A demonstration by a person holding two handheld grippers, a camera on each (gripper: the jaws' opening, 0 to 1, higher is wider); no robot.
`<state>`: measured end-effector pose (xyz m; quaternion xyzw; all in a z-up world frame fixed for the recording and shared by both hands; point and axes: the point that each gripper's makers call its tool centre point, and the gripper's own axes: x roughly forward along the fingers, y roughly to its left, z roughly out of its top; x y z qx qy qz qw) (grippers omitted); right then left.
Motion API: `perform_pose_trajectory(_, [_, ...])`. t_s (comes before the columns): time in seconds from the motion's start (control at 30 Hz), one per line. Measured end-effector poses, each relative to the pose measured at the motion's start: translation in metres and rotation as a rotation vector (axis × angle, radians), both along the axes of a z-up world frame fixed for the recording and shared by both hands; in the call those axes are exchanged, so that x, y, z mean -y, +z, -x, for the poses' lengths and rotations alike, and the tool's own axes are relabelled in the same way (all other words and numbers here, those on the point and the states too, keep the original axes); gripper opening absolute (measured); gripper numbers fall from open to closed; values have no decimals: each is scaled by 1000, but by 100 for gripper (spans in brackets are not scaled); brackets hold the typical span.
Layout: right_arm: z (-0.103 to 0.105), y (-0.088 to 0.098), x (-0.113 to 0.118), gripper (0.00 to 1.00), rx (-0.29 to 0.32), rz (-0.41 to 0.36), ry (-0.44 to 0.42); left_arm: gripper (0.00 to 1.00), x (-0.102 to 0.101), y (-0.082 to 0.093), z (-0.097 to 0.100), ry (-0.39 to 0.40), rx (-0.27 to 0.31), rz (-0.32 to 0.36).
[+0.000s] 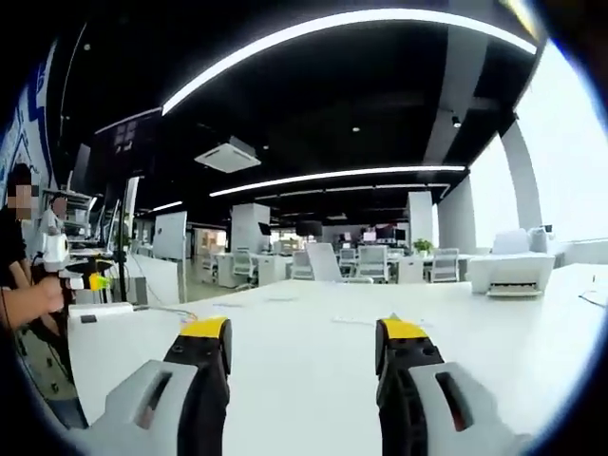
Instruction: Pick up the power strip scattered on the table, fix it on the side mounting bracket of the table, and press the switch
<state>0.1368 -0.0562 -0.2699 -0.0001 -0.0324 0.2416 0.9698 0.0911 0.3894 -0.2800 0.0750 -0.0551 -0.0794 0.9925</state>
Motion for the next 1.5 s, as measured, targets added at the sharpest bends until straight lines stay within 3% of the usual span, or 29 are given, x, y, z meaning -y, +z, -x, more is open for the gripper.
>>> perform_pose_trajectory(0.17, [-4,-14,10,58,1,36,-47,79,-2,-4,1,19,-3,34])
perform_pose_trajectory(0.3, [-5,-21,12,61,-10,2,-53,82,-2,-7,2,20,-14,41])
perform_pose_trajectory(0.5, [-4,-21,13,64,-14,-19,-74,86,-3,-4,2,23,-14,46])
perform_pose_trajectory(1.13, [1,-12,19,65,5,-44,-106,86,-2,-9,-1,30,-24,61])
perform_pose_trajectory(1.5, [2,-17,18,65,-6,-46,-112,86,-4,-10,-7,28,-25,62])
